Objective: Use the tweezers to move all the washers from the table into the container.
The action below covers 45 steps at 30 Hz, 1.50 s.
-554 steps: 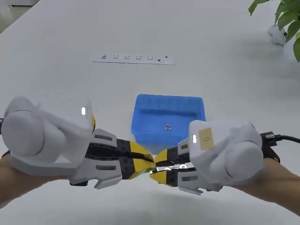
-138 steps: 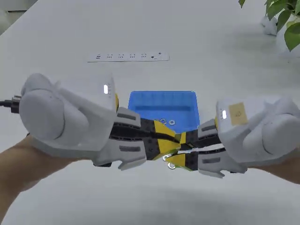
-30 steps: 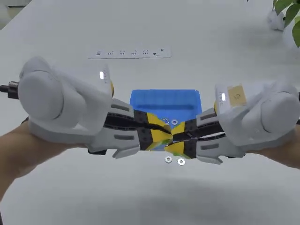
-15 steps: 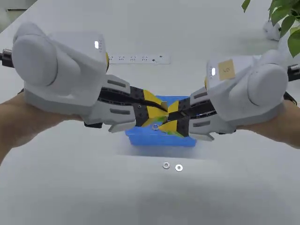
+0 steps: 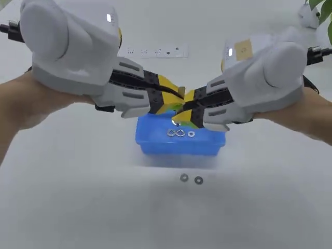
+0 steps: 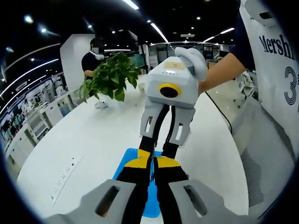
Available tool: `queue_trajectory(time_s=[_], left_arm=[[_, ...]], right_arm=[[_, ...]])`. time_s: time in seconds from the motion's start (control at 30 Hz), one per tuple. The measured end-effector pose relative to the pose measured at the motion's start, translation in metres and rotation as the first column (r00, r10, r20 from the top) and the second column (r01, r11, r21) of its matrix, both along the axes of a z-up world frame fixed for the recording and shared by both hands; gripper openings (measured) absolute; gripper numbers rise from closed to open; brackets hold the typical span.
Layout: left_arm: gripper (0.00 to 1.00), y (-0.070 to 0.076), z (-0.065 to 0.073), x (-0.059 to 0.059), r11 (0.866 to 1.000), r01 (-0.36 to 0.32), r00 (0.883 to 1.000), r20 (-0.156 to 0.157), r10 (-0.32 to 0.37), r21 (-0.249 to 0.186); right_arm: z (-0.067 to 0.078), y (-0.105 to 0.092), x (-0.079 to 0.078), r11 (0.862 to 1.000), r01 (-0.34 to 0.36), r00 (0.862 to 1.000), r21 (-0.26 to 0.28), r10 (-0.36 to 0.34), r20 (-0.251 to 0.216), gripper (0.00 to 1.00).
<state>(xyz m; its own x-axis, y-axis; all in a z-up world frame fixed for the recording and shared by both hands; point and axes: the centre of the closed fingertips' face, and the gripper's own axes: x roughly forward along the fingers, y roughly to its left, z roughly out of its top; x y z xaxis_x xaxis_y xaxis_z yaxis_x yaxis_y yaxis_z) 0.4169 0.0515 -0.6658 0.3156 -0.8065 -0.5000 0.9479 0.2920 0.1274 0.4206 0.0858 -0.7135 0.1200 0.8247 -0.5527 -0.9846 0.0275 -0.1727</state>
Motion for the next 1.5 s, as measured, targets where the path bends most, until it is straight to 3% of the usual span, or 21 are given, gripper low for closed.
queue_trajectory(time_s=[0.33, 0.67, 1.17, 1.5], left_arm=[[0.07, 0.006, -0.028, 0.015, 1.0, -0.003, 0.999, -0.047, 0.004, 0.015], [0.07, 0.005, -0.048, 0.017, 1.0, 0.007, 0.997, -0.078, -0.005, 0.025], [0.07, 0.004, -0.051, 0.014, 0.999, 0.011, 0.996, -0.086, -0.008, 0.033], [0.07, -0.002, -0.034, 0.012, 1.0, 0.01, 0.998, -0.063, -0.009, 0.009]], right_arm=[[-0.029, 0.006, 0.011, 1.0, 0.003, 0.999, -0.021, -0.004, -0.045, 0.1], [-0.047, 0.004, 0.012, 1.0, 0.006, 0.995, -0.029, -0.009, -0.095, 0.1], [-0.052, 0.004, 0.01, 0.999, 0.012, 0.993, -0.03, -0.016, -0.113, 0.1], [-0.035, 0.003, 0.01, 1.0, 0.03, 0.99, 0.004, -0.029, -0.136, 0.11]])
